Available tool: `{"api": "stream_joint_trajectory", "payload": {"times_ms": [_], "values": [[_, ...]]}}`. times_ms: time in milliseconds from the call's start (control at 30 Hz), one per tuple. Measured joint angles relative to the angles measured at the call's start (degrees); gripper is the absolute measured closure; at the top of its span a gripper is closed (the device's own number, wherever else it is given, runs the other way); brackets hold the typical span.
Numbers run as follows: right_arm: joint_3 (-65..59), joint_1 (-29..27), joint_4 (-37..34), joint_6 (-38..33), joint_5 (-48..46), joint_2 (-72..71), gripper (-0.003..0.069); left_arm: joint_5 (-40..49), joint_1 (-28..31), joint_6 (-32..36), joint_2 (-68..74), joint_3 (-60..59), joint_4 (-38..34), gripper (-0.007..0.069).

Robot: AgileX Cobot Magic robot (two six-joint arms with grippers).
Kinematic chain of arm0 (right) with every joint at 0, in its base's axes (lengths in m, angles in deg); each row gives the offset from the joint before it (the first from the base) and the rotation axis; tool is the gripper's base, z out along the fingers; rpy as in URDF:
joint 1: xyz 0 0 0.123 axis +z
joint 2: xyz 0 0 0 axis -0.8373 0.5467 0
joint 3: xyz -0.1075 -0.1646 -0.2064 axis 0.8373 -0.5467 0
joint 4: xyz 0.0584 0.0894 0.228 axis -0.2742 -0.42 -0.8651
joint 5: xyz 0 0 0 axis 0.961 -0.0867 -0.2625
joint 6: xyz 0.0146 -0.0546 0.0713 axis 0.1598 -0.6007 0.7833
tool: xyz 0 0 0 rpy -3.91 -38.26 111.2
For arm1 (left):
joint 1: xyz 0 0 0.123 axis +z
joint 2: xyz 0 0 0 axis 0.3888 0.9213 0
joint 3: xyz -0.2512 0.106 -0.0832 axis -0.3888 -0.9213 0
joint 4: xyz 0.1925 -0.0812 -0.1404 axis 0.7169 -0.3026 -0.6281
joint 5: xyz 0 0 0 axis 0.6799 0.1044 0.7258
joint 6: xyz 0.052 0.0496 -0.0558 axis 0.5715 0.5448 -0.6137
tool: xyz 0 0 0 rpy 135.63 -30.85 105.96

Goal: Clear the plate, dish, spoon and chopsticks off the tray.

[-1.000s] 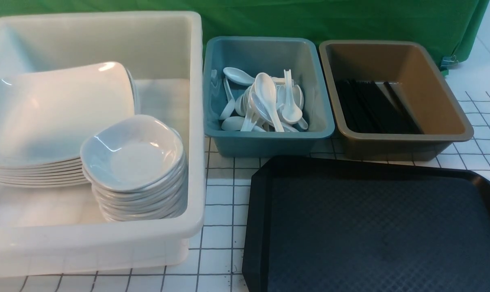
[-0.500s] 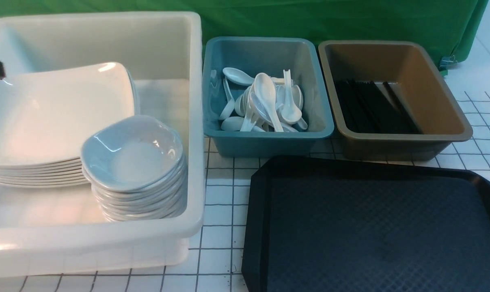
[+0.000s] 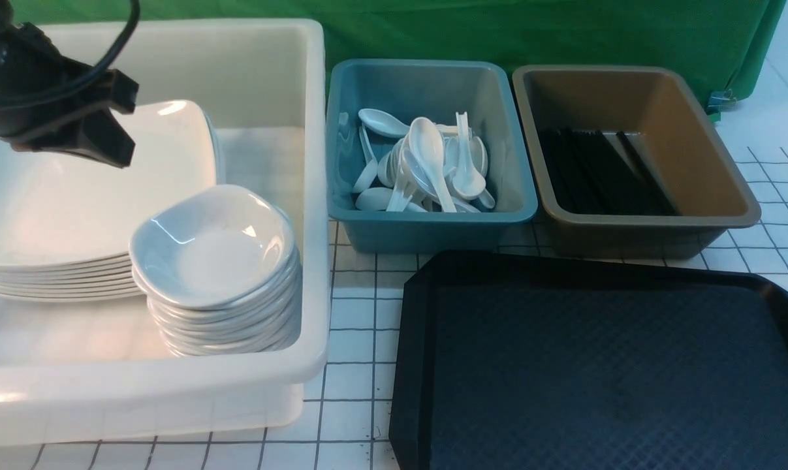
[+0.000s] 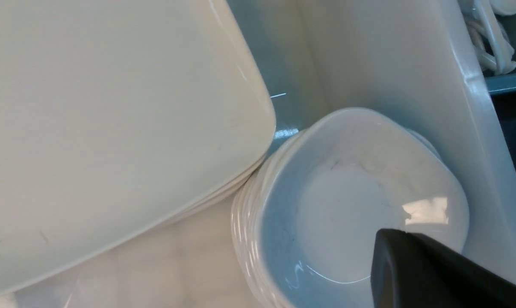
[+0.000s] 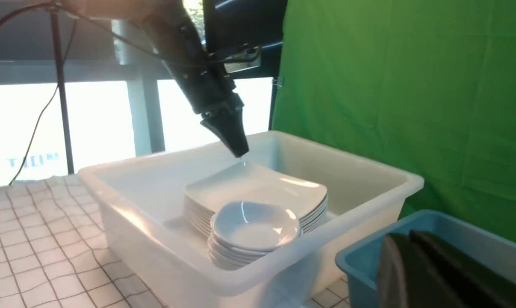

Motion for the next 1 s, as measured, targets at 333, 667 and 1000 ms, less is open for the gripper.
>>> {"api": "stream_joint_trajectory", "payload": {"times_ms": [333,667,1000], "values": [[-0.5,3.0,-7.7,-3.7,-0.3,1.1,0.0659,-0.1,0.0,0.0,-0.1,0.0,-0.8,0.0627],[-0.5,4.8,-8.4,-3.8,-1.2,1.1,0.0638,0.3,0.0,0.0,-0.1,0.0,-0.8,0.0627],[-0.5,4.8,-8.4,-4.0,-1.2,1.1,0.0614,1.5,0.0,0.0,-0.1,0.0,-1.0,0.0627]]}}
